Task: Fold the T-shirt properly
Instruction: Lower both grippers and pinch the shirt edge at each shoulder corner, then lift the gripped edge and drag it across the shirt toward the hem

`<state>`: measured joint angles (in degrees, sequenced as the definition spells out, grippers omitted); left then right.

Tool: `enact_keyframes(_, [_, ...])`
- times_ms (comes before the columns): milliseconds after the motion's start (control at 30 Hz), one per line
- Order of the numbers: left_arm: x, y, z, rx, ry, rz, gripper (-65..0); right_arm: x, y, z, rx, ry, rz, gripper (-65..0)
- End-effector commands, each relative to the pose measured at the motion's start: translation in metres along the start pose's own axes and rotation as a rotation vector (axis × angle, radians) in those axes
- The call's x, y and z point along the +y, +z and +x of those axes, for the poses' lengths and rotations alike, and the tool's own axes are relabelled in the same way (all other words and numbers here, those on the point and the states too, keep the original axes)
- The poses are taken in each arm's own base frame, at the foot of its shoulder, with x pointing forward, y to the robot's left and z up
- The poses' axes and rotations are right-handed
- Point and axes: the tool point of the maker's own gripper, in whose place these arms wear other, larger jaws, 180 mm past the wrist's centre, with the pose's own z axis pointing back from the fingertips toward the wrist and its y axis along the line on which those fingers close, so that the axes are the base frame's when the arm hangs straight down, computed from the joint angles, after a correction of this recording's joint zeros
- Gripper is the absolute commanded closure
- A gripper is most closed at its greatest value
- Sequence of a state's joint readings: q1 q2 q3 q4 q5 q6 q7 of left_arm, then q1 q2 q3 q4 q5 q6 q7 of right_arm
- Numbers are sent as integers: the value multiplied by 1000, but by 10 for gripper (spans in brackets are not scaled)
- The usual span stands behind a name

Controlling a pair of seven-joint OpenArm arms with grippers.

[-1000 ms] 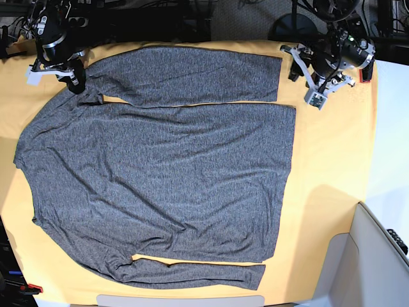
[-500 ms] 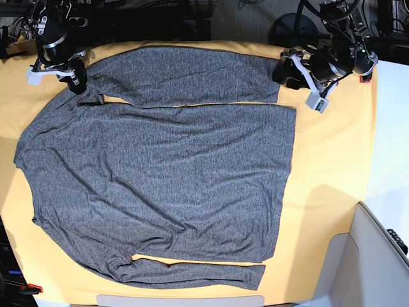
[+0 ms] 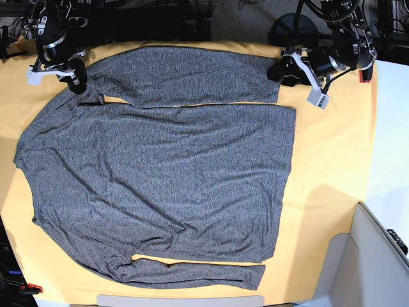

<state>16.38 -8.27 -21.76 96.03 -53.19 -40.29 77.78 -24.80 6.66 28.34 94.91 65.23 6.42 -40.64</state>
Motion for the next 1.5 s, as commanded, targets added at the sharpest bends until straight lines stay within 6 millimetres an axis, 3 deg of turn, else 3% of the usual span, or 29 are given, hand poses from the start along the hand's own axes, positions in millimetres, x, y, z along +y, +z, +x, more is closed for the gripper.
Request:
enact_keyframes(0, [-2,-2,-12,65,-8,2,-281,-5,2,-12,59,15,-26,-5])
enact_keyframes(333, [-19,-15,-18,105,-42,-47,-269,-5,2,-11,59,21,-26,-5])
enact_keyframes(433, [-17,-13,-18,108,-44,-41,-207,-8,2,-11,61,34,-38,-5])
enact_keyframes(633, [-14,-12,-18,116,-52,-33,-8,-25,4,-15,78,145,-131,0])
enact_keyframes(900, [-8,-4,-13,119,-85,-13,-2,-42,14,-18,101,229,-204,0])
enact_keyframes(1000, [-15,1,-2,103,-144,-8,-2,-37,20,-5,88,284,-198,0])
enact_keyframes(1200, [-35,10,30,9,-216,-60,-2,6,24,26,9,392,-119,0])
enact_keyframes(1467, [-50,16,113,-170,-321,-93,-2,58,5,70,-104,445,-13,0])
